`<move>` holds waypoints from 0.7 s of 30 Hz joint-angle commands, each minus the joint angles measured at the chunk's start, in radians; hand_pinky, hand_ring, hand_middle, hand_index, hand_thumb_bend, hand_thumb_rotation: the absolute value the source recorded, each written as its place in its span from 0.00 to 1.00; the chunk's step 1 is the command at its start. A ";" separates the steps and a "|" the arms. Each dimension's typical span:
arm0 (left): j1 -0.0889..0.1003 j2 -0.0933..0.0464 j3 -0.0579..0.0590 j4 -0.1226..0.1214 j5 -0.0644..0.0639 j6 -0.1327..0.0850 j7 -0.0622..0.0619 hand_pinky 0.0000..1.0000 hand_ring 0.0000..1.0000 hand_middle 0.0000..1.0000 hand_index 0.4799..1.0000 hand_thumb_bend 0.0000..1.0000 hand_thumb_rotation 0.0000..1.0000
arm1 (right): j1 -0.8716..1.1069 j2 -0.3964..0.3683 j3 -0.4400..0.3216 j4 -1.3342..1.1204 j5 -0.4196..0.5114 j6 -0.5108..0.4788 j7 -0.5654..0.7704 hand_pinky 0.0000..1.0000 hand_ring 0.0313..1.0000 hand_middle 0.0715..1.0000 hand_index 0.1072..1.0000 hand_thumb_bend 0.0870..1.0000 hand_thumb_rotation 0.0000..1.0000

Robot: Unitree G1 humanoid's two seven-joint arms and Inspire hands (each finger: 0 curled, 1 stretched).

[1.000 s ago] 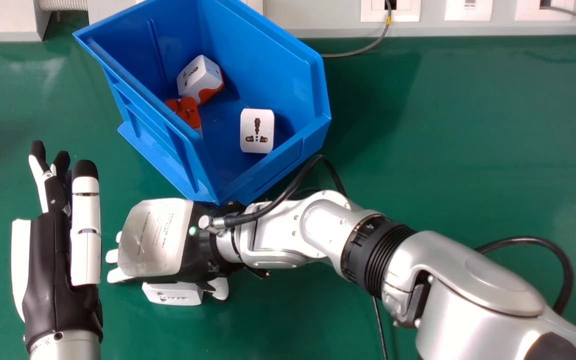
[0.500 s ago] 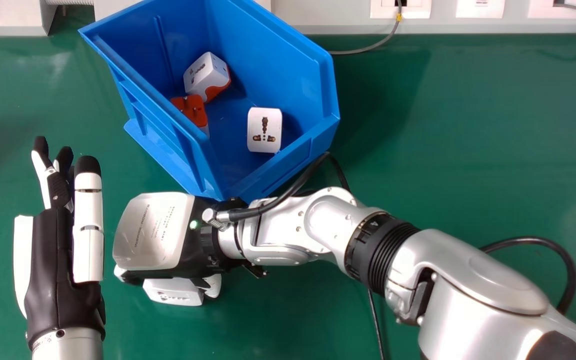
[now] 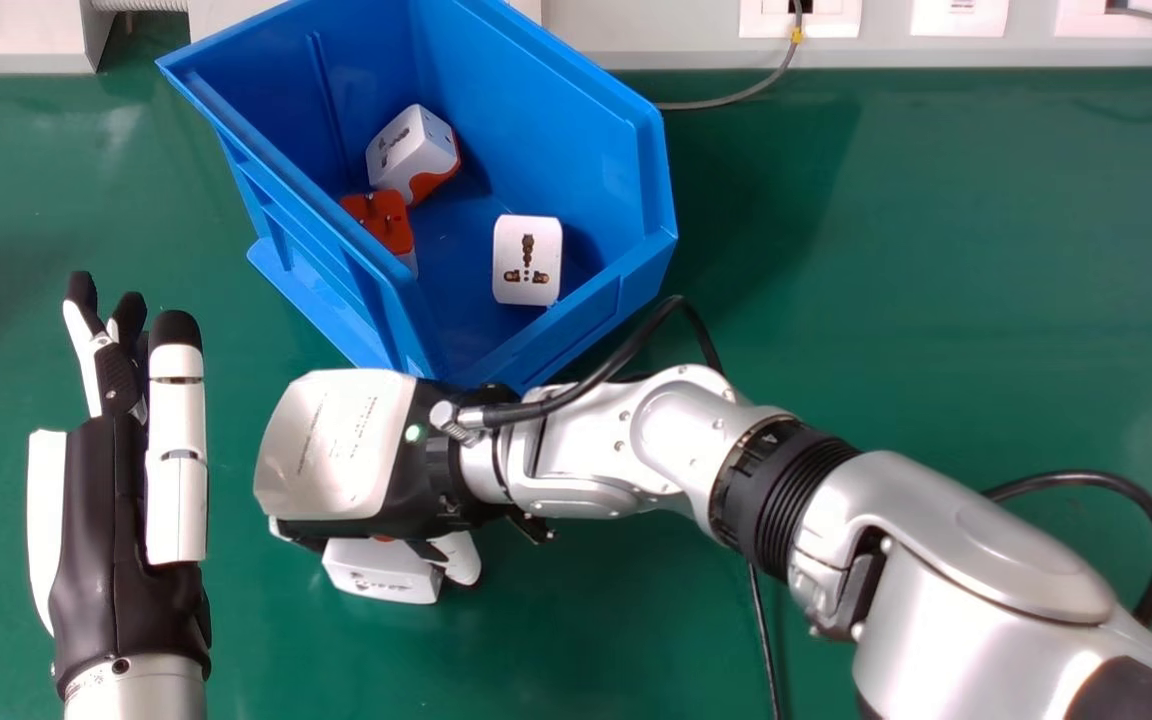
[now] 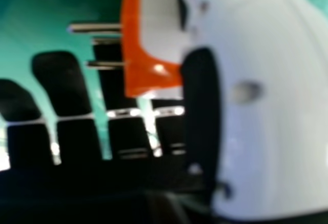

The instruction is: Pick all objects and put in blue box

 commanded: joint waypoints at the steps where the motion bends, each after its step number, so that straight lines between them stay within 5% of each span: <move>1: -0.009 0.001 0.005 -0.021 0.001 -0.001 0.003 1.00 1.00 1.00 1.00 0.35 1.00 | 0.012 -0.026 -0.005 0.010 0.000 -0.001 0.009 0.06 0.08 0.20 0.41 0.48 0.07; 10: -0.015 0.000 0.005 -0.019 -0.001 0.004 0.002 1.00 1.00 1.00 1.00 0.35 1.00 | 0.026 -0.024 -0.025 0.001 0.026 -0.006 0.023 0.03 0.05 0.11 0.41 0.48 0.10; 21: -0.036 0.005 0.019 0.000 -0.006 0.013 -0.001 1.00 1.00 1.00 1.00 0.34 1.00 | 0.119 -0.099 -0.102 -0.179 0.106 -0.056 0.104 0.03 0.05 0.09 0.41 0.47 0.11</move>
